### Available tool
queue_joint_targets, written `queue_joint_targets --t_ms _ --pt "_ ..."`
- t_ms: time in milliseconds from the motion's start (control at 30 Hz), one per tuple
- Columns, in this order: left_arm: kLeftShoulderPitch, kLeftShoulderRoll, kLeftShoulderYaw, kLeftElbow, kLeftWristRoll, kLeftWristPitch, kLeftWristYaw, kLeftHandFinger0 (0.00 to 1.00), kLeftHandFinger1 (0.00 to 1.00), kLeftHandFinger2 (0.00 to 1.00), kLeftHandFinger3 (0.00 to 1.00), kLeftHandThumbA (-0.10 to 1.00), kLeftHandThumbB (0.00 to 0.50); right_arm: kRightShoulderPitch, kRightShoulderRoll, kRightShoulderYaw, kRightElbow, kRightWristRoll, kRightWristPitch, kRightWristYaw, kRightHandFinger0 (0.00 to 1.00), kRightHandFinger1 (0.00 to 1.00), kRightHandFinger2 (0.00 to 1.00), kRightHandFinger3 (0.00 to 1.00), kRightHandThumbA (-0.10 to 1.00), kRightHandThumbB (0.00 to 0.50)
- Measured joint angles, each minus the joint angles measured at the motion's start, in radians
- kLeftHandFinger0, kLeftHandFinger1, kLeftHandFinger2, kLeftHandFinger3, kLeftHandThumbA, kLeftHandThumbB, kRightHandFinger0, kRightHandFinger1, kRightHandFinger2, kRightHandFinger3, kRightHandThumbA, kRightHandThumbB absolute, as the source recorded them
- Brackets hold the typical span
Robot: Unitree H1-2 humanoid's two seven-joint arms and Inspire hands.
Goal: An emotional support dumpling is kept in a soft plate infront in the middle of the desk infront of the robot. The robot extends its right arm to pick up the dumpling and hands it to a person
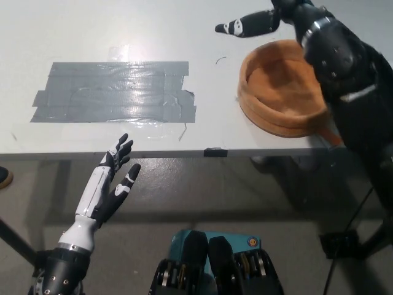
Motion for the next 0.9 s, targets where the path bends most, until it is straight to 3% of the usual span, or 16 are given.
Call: queue_joint_targets --t_ms 100,400,533,633,900 --pt "0.001 0.000 -0.001 0.000 0.000 0.001 0.000 1.00 1.00 1.00 1.00 0.80 0.256 0.082 0.001 -0.007 -0.102 0.004 0.009 0.004 1.00 1.00 1.00 1.00 0.85 0.394" --pt "0.003 0.000 -0.002 0.003 0.000 0.002 0.000 1.00 1.00 1.00 1.00 0.77 0.251 0.430 0.012 -0.050 -0.438 0.082 0.027 0.007 1.00 1.00 1.00 1.00 0.91 0.425" --pt "0.005 0.000 -0.002 0.003 0.000 0.001 0.000 1.00 1.00 1.00 1.00 0.79 0.253 0.605 0.033 -0.101 -0.572 0.155 0.021 0.006 1.00 1.00 1.00 1.00 0.94 0.403" --pt "0.007 0.000 -0.004 0.003 0.001 0.001 0.000 1.00 1.00 1.00 1.00 0.78 0.259 0.696 0.043 -0.137 -0.596 0.208 0.009 0.006 1.00 1.00 1.00 1.00 0.91 0.366" --pt "0.023 0.000 -0.007 0.003 0.000 -0.003 0.000 1.00 1.00 1.00 1.00 0.78 0.260 0.762 0.056 -0.179 -0.478 0.288 -0.068 0.000 1.00 1.00 1.00 1.00 0.93 0.355"
